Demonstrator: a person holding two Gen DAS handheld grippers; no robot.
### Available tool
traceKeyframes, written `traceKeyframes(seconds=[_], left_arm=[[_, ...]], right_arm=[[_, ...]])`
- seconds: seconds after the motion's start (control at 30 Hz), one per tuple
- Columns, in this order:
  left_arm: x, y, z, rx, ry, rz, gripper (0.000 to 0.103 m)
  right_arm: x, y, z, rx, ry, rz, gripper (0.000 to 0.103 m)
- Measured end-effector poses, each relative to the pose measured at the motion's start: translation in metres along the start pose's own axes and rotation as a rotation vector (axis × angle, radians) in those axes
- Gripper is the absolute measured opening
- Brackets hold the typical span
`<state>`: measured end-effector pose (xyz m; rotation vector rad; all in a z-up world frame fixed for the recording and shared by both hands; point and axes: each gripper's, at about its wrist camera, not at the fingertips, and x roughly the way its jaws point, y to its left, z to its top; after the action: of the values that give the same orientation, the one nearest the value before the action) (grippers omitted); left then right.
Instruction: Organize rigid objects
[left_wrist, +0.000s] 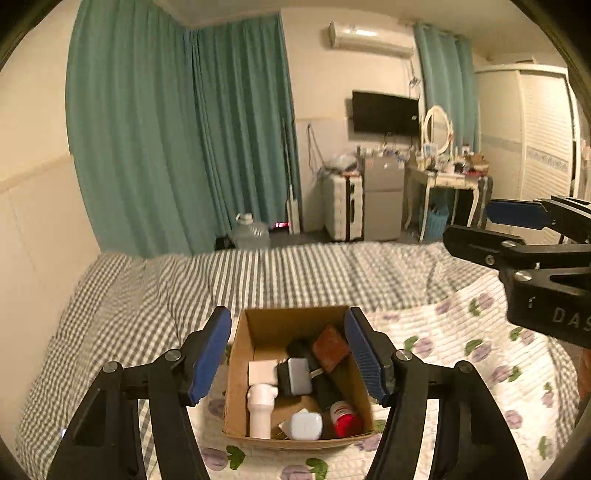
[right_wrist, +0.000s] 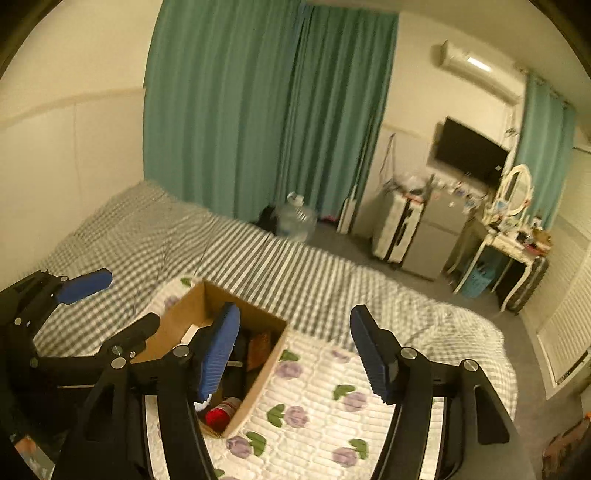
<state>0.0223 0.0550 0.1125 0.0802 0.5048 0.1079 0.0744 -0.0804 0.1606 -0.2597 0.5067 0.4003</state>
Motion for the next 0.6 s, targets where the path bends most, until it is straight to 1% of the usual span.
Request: traceKeyframes(seconds=[0.07, 0.17, 0.27, 0.33, 0.4, 0.43, 0.5, 0.53, 0.57, 0.6], left_arm=[[-0.016, -0.004, 0.004, 0.003, -0.029, 0.0, 0.067], [-0.037, -0.008, 0.008, -0.006, -0.067, -0.004, 0.067], [-0.058, -0.009, 0.007, -0.019, -0.107, -0.014, 0.068], [-0.068, -0.01, 0.005, -0.027, -0.133, -0.01, 0.07], [-0.079, -0.01, 0.001, -0.035, -0.167, -0.013, 0.072], [-0.084, -0.011, -0.001, -0.039, -0.182, -0.013, 0.073], [-0.095, -0.014, -0.009, -0.029, -0.212, -0.007, 0.073], [-0.099, -0.015, -0.014, -0.027, -0.223, -0.002, 0.073], [-0.103, -0.016, -0.019, -0.035, -0.223, 0.004, 0.073], [-0.107, -0.015, -0.025, -0.055, -0.228, 0.011, 0.073]], right_arm=[[-0.025, -0.006, 0.001, 0.009, -0.032, -0.014, 0.065], [-0.053, -0.011, -0.001, 0.018, -0.066, -0.033, 0.071], [-0.077, -0.012, -0.007, 0.028, -0.094, -0.049, 0.072], [-0.093, -0.014, -0.015, 0.051, -0.114, -0.051, 0.076], [-0.108, -0.015, -0.024, 0.072, -0.136, -0.069, 0.084], [-0.115, -0.015, -0.029, 0.081, -0.151, -0.086, 0.087], [-0.124, -0.014, -0.038, 0.093, -0.169, -0.096, 0.095], [-0.129, -0.013, -0.043, 0.103, -0.179, -0.096, 0.097], [-0.132, -0.013, -0.048, 0.116, -0.185, -0.105, 0.101], [-0.134, -0.012, -0.053, 0.126, -0.19, -0.113, 0.103]])
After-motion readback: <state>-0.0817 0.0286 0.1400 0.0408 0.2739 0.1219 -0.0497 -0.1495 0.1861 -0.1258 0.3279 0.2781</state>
